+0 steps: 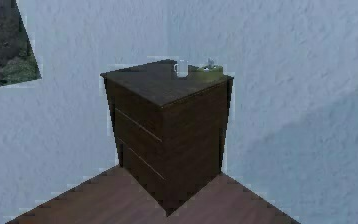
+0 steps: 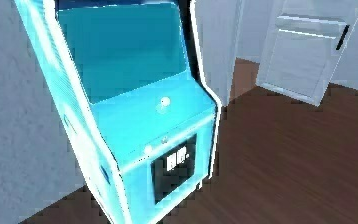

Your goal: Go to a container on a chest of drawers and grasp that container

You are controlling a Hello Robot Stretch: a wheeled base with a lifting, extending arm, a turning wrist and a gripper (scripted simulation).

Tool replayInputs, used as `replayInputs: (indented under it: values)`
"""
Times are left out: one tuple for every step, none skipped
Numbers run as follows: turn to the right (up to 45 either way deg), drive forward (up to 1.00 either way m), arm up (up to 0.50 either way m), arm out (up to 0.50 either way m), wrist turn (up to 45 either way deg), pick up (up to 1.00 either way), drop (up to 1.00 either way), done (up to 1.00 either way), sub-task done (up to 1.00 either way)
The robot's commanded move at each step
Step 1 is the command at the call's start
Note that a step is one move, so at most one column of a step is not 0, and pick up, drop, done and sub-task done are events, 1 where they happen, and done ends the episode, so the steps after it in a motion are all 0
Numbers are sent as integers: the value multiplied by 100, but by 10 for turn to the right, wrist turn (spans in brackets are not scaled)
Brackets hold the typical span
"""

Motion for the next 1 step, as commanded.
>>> replayInputs:
  values:
    - [0, 30, 0, 0, 0, 0, 0, 0, 0]
